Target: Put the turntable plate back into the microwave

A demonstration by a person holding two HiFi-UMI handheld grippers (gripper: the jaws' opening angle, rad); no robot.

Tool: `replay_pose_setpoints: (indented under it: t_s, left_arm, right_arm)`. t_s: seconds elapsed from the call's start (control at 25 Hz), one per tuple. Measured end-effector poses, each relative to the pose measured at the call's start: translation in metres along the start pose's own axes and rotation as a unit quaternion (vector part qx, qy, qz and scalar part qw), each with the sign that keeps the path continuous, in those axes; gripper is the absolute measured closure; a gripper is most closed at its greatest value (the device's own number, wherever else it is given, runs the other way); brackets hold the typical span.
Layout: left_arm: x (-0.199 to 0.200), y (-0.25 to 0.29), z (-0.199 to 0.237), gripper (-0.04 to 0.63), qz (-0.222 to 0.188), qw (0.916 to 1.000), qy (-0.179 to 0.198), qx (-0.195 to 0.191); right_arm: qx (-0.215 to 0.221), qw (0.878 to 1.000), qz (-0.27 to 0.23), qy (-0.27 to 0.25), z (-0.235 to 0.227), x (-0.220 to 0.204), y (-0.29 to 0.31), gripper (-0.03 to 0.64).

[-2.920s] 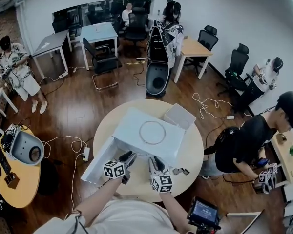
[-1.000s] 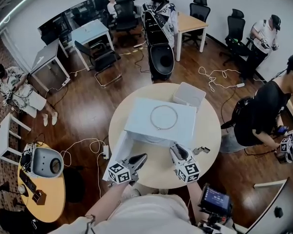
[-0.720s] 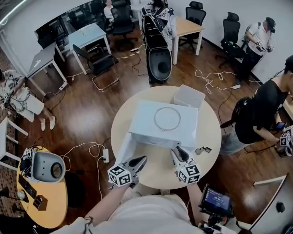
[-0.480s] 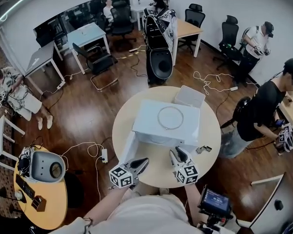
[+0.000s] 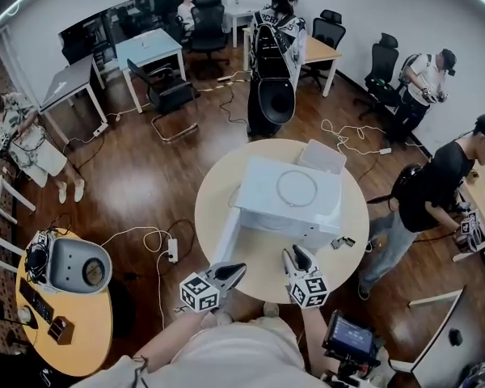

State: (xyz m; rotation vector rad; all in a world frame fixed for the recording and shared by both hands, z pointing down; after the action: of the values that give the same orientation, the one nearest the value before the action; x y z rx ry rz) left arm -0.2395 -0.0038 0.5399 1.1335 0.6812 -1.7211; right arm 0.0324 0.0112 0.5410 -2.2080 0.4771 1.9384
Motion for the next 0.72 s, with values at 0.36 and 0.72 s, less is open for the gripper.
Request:
replay_pose_setpoints:
  t_s: [0.36,0.72]
  left_arm:
    - [-0.007,-0.062,0.014,0.586,-0.025,0.9993,0.004,0.028]
    - [-0.007,-0.073,0.011,0.586,-0.060,0.9975,0.001,0.039]
  right_arm:
    - [-0.007,1.000,-0.007,0.001,0.053,-0.018,-0.010,0.481]
    - [-0.027,0.999,-0.015,-0.007,0.069,-0.016,-0.033,0.480]
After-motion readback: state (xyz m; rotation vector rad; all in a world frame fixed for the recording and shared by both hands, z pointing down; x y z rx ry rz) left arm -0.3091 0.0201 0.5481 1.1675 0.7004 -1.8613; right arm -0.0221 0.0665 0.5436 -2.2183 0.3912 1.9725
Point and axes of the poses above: the fingertips, and each gripper's own axes: y forward along the fingers, z to its left, x out of its top, the point moved 10 cm from there along -y, backward along the fingers, and after that the axes turned 6 degrees about -z, right-handed, at the moved point
